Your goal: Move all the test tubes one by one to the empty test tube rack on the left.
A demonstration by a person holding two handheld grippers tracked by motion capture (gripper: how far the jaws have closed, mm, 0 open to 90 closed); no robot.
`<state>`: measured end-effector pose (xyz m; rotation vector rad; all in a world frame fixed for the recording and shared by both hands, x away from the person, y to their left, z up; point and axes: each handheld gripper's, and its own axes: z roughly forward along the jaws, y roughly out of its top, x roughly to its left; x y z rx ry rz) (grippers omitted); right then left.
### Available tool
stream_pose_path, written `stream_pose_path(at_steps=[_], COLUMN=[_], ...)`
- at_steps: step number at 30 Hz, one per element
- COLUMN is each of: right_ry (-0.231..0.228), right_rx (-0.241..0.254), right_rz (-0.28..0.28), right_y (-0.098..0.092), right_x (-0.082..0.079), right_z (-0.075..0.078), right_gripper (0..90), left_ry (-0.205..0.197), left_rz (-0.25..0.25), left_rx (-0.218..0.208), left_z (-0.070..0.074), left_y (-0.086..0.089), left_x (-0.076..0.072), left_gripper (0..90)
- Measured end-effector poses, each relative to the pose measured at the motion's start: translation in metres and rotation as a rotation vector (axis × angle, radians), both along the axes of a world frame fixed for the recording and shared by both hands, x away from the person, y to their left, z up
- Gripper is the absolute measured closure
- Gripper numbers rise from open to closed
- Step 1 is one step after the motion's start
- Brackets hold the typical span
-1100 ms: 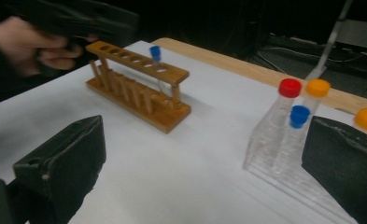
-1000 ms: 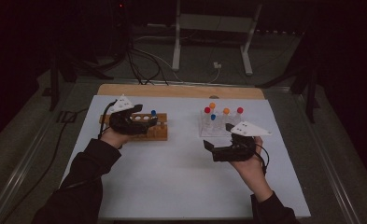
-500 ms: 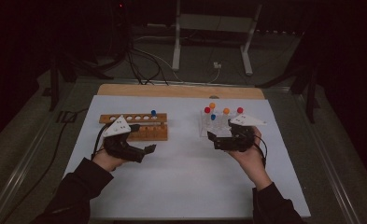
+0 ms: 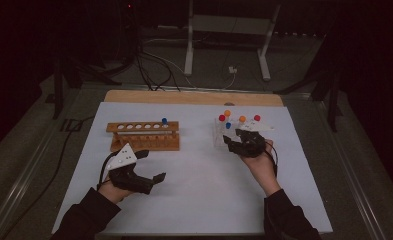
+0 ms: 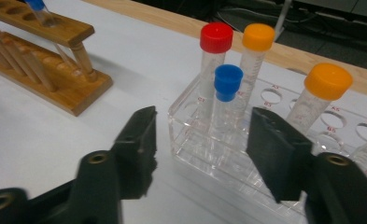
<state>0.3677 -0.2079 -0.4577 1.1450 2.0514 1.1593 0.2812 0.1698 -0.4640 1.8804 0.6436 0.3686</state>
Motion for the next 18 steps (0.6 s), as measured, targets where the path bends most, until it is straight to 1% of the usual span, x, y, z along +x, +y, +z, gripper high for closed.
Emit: stream_pose_path(at_steps=[1,3,5,6,8,12,16,18], right_ry=[-0.003,0.008,0.013,0.021,0.032,0.050,0.059,0.064], right_rx=[-0.001,0.005,-0.005,-0.006,-0.025,-0.017,-0.011,-0.009], right_rz=[-0.015,-0.030,-0.053,-0.057,-0.074,-0.085,-0.098,-0.103], right_y=[0.000,0.001,0.002,0.002,0.004,0.005,0.006,0.007], right_x=[0.001,0.005,0.008,0.009,0.012,0.018,0.023,0.025], right_z=[0.000,-0.001,0.000,0.000,-0.001,-0.005,-0.007,-0.008], right_gripper=[46.3,49.7,53.9,55.8,57.7,60.3,64.7,65.4], left_ry=[-0.003,0.002,0.002,0.001,-0.001,-0.004,0.000,-0.002], left_rz=[0.003,0.000,-0.006,-0.005,-0.009,-0.003,-0.003,-0.005], left_rx=[0.007,0.009,0.022,0.023,0.022,0.018,0.026,0.025], left_z=[-0.001,-0.003,-0.005,-0.006,-0.006,-0.006,-0.008,-0.007], left_y=[0.000,-0.001,-0.002,-0.002,-0.003,-0.002,-0.002,-0.001], left_x=[-0.001,-0.002,-0.003,-0.004,-0.004,-0.004,-0.004,-0.004], left_gripper=[2.1,2.1,2.1,2.1,2.1,2.1,2.1,2.1])
